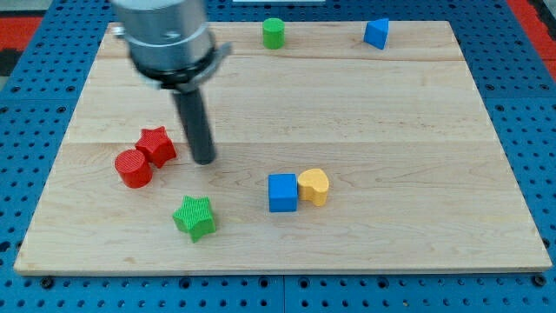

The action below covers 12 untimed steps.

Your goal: Drag yellow heart and blue cube to the left side and slightly up

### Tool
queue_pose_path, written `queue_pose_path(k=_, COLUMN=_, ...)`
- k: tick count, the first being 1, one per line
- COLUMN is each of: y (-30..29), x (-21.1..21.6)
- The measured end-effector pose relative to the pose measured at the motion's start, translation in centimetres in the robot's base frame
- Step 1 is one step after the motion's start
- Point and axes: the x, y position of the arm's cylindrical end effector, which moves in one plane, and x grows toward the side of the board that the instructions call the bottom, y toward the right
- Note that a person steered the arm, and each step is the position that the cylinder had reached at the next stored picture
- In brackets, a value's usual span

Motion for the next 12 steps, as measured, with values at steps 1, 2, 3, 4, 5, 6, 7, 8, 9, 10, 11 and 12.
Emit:
queue_pose_path(k=1, y=6.4, x=0.0)
queue_pose_path(k=2, y=7.1, x=0.3)
queue_pose_path(k=3, y=9.8, x=2.3)
queue_pose_path(k=4, y=17.5, x=5.9)
queue_pose_path(k=5, y=19.0, x=9.2)
queue_pose_path(k=6, y=11.1, x=9.7)
queue_pose_path(k=7, y=5.3, x=9.6)
queue_pose_path(k=8, y=3.7, x=7.6)
queue_pose_path(k=9, y=3.5, x=4.4)
queue_pose_path(k=10, y=3.6, x=0.3)
queue_pose_path(k=11, y=3.1, x=-1.0)
queue_pose_path(k=12, y=3.1, x=2.7)
